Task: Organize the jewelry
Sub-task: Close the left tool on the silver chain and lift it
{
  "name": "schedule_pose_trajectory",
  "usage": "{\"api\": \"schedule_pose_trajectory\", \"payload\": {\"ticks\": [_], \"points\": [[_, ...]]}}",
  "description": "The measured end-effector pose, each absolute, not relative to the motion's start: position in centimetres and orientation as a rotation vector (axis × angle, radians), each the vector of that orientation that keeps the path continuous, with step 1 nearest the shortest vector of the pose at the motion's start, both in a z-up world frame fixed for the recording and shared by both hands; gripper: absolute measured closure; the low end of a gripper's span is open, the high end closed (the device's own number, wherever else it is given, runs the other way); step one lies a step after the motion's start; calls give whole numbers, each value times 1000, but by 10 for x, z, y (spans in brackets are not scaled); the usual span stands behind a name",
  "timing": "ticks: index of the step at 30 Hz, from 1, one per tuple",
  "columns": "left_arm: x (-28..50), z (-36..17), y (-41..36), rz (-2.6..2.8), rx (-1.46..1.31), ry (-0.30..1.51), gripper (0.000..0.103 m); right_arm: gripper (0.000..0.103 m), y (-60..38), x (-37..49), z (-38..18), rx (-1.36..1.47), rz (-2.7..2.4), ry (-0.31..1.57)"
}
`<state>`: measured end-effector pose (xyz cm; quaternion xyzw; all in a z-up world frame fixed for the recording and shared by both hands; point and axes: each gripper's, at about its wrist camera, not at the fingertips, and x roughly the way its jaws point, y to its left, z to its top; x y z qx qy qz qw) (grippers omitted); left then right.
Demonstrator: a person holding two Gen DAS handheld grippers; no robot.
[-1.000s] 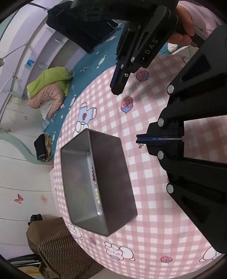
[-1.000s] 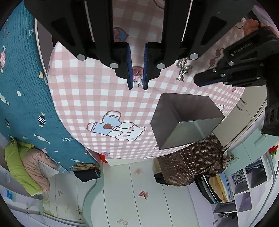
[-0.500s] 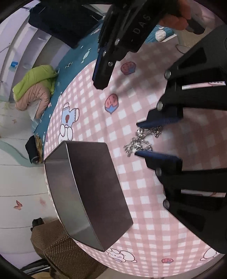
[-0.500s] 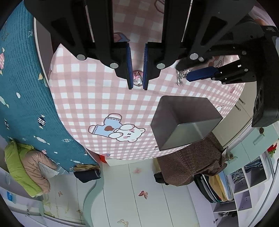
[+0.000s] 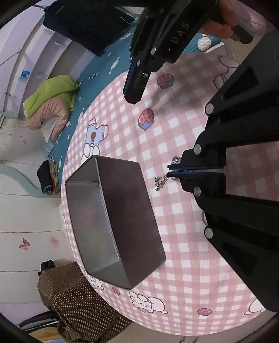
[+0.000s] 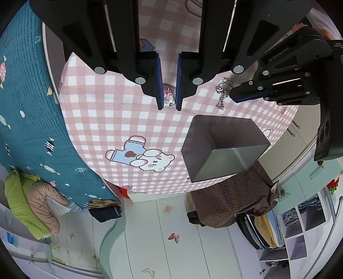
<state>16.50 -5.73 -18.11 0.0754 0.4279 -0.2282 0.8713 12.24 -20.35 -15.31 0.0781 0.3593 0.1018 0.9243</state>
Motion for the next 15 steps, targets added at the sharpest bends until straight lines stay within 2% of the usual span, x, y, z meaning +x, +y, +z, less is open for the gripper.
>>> {"api": "schedule_pose_trajectory", "payload": {"ticks": [15], "points": [[153, -132, -17, -433, 123, 748, 102, 92, -180, 127, -126, 121, 239, 671]]}}
